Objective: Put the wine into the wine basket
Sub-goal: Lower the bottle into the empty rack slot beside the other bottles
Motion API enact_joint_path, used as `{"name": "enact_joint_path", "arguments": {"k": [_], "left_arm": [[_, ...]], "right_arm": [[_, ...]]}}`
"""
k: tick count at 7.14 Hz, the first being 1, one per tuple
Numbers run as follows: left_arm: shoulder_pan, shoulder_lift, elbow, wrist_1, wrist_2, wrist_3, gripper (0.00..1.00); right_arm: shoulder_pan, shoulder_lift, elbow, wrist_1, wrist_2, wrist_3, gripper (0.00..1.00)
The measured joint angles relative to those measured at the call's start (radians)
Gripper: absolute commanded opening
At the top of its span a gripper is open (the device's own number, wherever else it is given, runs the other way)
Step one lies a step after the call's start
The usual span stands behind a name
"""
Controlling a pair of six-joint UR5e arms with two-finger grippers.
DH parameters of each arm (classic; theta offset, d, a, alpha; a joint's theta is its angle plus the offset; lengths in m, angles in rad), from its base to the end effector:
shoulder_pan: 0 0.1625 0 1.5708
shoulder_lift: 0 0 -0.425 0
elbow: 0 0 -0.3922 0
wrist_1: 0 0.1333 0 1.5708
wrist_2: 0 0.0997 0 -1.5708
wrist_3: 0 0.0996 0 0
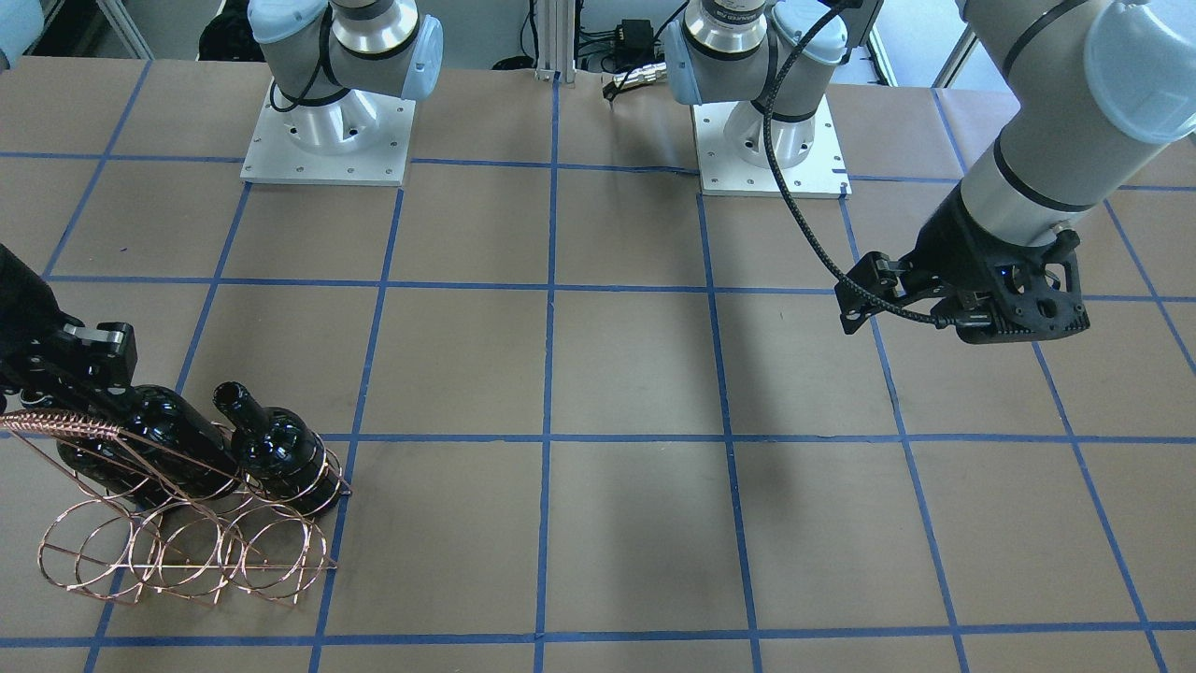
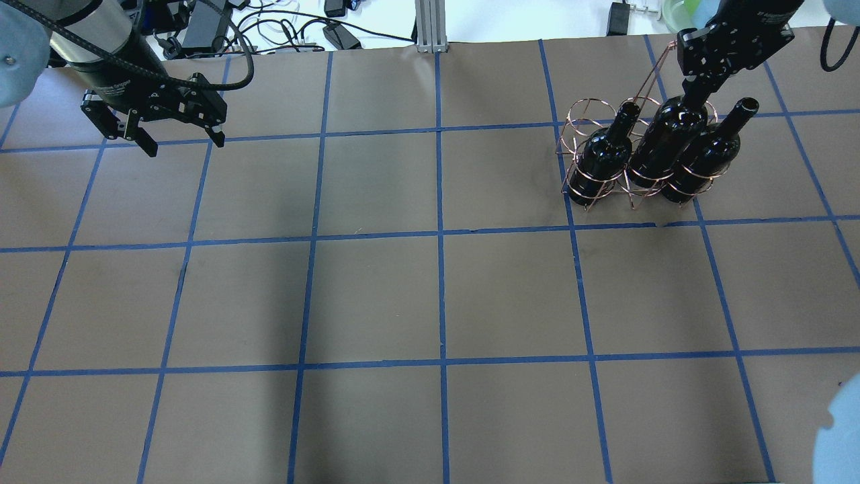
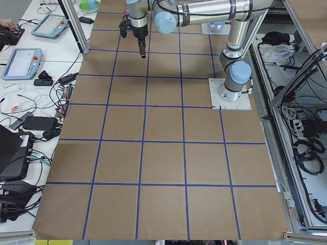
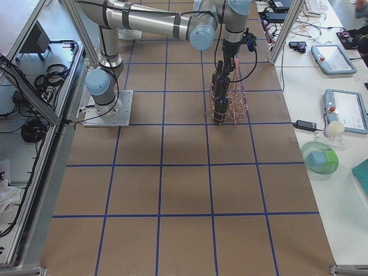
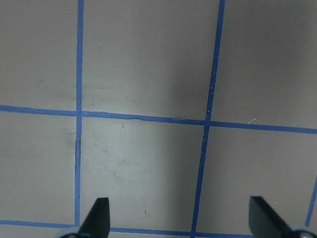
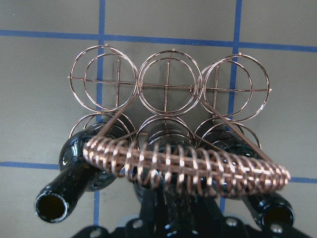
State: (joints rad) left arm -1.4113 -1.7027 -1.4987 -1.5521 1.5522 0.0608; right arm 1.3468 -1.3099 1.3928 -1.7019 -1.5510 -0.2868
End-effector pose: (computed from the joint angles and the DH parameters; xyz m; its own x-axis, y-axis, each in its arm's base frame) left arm -0.0472 -0.5575 0.4568 -0.9948 -0.0993 0.0210 -0.0984 0.9943 0.0399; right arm -0.0025 -0.6198 0.4460 -0.9980 -0.0634 -0.0053 -0.0630 0.9967 -0.0518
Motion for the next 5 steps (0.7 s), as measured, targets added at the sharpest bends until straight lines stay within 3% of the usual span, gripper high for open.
{"name": "enact_joint_path", "arguments": {"k": [1,2,3,4,5], "left_arm": [[-0.002,0.000,0.000,0.001,-0.002,-0.003,1.00],[-0.006,0.002,0.001,0.003,-0.005,-0.007,1.00],[-0.010,0.004,0.001,0.004,-0.007,-0.009,1.00],[-0.014,0.009,0.001,0.004,-0.008,-0.010,1.00],[-0.017,0.014,0.001,0.003,-0.008,-0.010,1.00]], "right_arm": [[0.000,0.010,0.023,-0.036,0.000,0.000,0.19],[0.000,0.022,0.040,-0.064,0.000,0.000,0.34],[0.000,0.027,0.049,-0.077,0.001,0.001,0.56],[0.001,0.026,0.052,-0.083,0.001,0.003,1.00],[0.002,0.017,0.052,-0.086,-0.003,0.003,1.00]]}}
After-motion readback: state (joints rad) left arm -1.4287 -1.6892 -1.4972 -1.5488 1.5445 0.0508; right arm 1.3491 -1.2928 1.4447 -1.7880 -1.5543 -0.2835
